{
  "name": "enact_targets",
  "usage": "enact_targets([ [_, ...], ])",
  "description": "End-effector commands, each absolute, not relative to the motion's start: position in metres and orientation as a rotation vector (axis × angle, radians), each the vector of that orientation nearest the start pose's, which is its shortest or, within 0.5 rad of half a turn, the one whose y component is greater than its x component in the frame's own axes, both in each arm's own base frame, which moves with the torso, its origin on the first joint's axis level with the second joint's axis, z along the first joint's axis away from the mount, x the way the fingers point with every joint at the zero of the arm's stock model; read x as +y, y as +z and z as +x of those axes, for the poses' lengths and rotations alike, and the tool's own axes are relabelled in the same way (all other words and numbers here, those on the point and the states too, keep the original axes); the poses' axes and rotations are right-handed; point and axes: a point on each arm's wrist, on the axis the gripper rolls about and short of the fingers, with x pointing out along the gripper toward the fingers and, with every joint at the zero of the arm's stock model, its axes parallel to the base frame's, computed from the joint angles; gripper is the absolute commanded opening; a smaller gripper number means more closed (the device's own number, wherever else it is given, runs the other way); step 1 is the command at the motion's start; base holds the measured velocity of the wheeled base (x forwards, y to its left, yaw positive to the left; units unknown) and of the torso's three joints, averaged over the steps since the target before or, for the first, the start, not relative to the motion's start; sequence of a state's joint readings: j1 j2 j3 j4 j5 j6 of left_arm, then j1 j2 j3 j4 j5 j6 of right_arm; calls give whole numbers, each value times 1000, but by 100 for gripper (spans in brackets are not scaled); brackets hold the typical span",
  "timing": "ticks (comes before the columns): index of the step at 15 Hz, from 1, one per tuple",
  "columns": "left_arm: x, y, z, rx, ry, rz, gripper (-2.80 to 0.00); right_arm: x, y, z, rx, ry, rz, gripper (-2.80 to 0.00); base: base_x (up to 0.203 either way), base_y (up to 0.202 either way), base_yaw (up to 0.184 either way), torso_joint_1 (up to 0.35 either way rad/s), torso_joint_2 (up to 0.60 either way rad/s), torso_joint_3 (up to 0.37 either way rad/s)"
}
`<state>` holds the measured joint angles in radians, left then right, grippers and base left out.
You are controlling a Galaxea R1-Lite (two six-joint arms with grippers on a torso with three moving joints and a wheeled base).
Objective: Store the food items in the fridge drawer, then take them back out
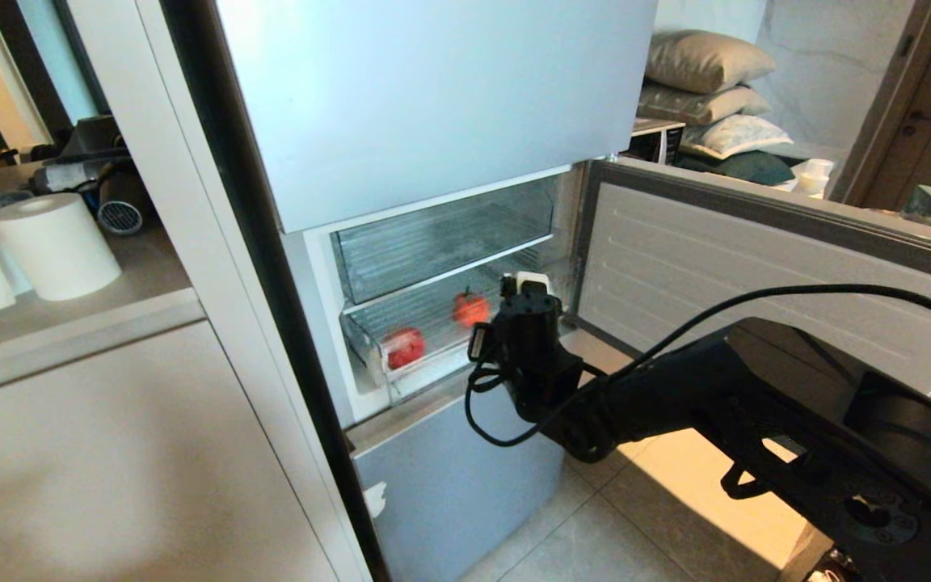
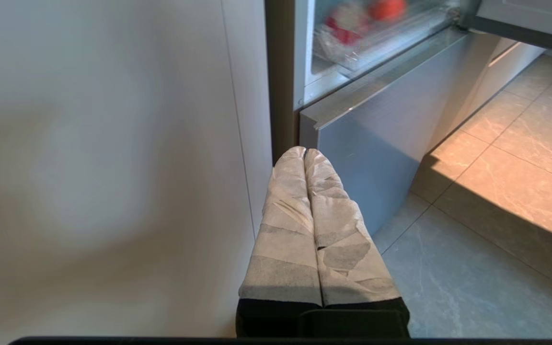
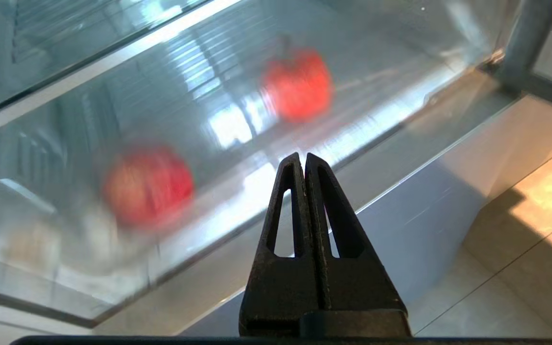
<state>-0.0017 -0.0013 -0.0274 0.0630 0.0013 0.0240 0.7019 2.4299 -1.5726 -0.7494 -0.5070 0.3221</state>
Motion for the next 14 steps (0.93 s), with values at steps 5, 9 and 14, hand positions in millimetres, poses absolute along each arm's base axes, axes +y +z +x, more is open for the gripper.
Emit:
enact_targets([
  [5, 0, 77, -25, 35, 0, 24, -280, 259, 124, 270, 300, 210, 229, -280, 0, 0, 0, 0, 0, 0],
  [9, 0, 77, -25, 37, 0, 25, -280, 205, 144, 204, 311, 232, 229, -280, 0, 0, 0, 0, 0, 0],
  [14, 0, 77, -25, 37, 0, 23, -280, 108, 185, 140, 132, 172, 252, -280, 0, 0, 0, 0, 0, 0],
])
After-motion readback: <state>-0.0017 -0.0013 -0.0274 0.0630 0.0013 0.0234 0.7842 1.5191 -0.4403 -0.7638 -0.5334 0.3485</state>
